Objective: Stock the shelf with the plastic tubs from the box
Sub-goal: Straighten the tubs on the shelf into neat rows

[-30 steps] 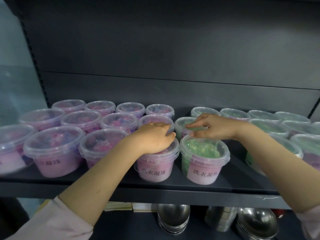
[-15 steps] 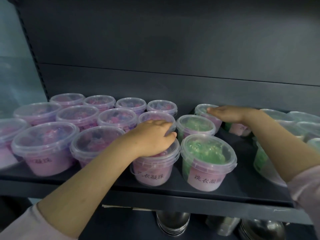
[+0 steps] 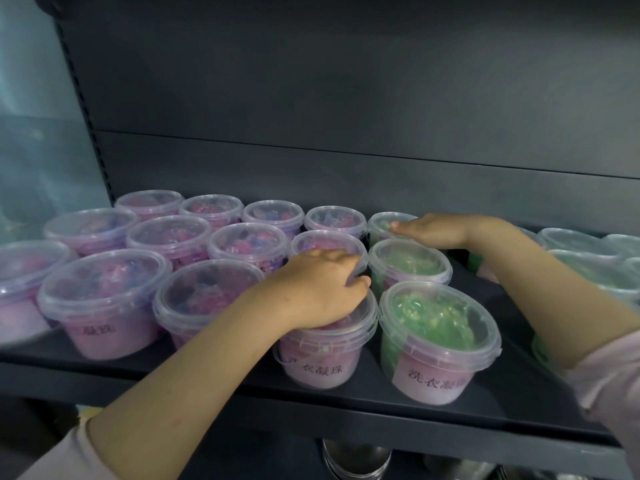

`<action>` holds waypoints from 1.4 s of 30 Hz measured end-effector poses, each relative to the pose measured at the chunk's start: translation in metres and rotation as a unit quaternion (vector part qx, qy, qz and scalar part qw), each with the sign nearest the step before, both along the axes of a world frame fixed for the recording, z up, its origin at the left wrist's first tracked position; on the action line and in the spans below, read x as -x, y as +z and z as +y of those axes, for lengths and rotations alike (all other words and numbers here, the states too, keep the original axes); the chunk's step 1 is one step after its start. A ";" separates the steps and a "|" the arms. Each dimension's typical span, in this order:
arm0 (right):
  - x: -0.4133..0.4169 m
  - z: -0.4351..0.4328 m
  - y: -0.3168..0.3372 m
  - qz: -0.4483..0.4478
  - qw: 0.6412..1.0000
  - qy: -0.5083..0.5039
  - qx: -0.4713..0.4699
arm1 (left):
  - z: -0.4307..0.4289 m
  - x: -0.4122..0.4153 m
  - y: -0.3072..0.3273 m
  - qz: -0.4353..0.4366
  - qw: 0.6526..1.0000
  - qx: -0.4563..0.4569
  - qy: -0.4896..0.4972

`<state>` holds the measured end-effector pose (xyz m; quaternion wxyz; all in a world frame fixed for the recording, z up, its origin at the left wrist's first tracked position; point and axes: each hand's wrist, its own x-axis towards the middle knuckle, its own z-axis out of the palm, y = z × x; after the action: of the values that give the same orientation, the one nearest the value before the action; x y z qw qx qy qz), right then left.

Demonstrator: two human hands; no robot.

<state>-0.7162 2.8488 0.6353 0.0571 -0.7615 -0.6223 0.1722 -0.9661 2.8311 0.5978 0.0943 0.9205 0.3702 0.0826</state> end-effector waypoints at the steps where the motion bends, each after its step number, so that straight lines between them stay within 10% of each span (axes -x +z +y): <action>1: -0.002 0.000 -0.001 0.001 1.000 0.002 -0.003 | 0.000 0.000 0.000 -0.003 1.000 -0.001 -0.001; 11: -0.007 -0.015 -0.005 0.059 0.996 0.019 -0.057 | 0.002 -0.001 -0.001 -0.033 0.999 -0.001 -0.008; 20: 0.037 -0.102 0.013 -0.041 0.989 0.095 -0.110 | 0.004 0.016 0.027 -0.320 0.944 0.068 0.034; 34: 0.078 -0.195 -0.009 -0.055 0.988 0.060 -0.129 | -0.052 0.048 -0.020 -0.137 0.974 -0.162 -0.083; 42: 0.091 -0.198 -0.014 -0.054 0.982 0.044 -0.175 | -0.052 0.065 -0.011 -0.132 0.978 -0.119 -0.108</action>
<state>-0.8075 2.6508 0.6211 0.1485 -0.7196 -0.6780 0.0216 -1.0315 2.7792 0.5869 0.0401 0.9407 0.2403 0.2362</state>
